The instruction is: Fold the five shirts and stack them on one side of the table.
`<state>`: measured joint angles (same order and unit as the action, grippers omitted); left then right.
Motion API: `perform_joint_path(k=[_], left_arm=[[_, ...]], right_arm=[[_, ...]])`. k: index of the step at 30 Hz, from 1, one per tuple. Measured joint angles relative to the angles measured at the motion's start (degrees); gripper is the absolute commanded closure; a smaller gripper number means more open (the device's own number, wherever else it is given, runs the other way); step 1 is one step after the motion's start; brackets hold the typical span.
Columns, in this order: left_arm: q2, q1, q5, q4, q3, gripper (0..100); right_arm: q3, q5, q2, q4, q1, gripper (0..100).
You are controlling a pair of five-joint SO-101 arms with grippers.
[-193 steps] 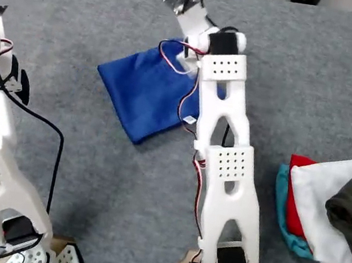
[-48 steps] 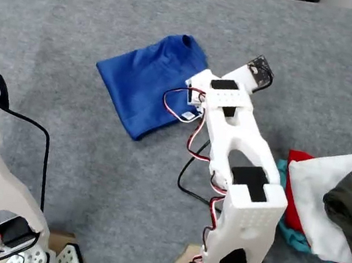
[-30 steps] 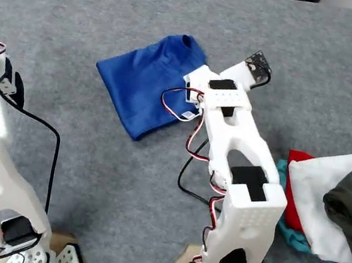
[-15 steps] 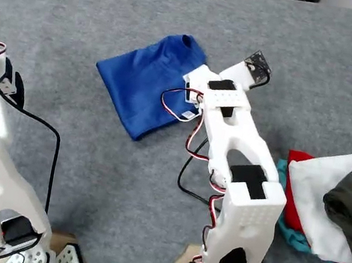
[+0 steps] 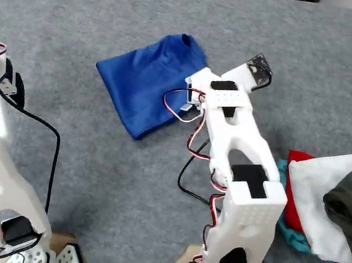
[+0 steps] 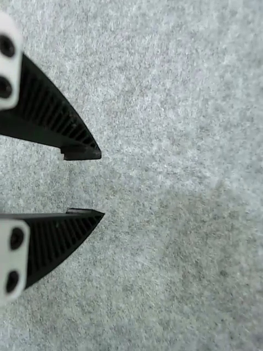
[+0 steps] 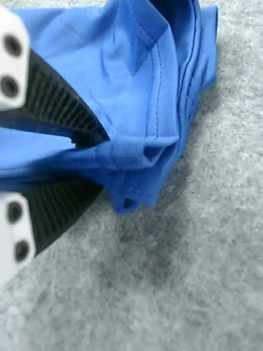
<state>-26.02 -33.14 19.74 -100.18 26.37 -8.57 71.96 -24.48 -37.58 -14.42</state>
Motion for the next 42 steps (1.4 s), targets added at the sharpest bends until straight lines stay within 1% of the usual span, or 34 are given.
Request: perform_joint_path(k=[6, 11, 15, 22, 28, 31, 35, 42], left_arm=[[0.0, 0.0, 0.0, 0.0, 0.0, 84], [0.0, 0.0, 0.0, 0.0, 0.0, 84], [0.0, 0.0, 0.0, 0.0, 0.0, 84], [0.3, 0.0, 0.0, 0.0, 0.0, 84], [5.0, 0.0, 0.1, 0.0, 0.0, 84], [6.1, 0.0, 1.8, 0.0, 0.0, 84], [6.1, 0.0, 2.0, 0.0, 0.0, 84], [6.1, 0.0, 2.0, 0.0, 0.0, 84]], right_arm=[[0.0, 0.0, 0.1, -5.6, 1.2, 99.3], [0.0, -4.7, 5.5, -12.6, 5.3, 99.3], [0.0, -9.8, 10.3, -13.6, 12.7, 99.3], [0.4, -23.8, 16.4, -13.6, 27.9, 99.3], [1.0, -32.0, 23.9, -15.2, 40.6, 99.3], [1.0, -34.9, 27.4, -19.0, 45.3, 99.3], [1.0, -37.7, 31.4, -23.0, 50.9, 99.3], [1.0, -41.2, 38.9, -25.4, 60.0, 99.3]])
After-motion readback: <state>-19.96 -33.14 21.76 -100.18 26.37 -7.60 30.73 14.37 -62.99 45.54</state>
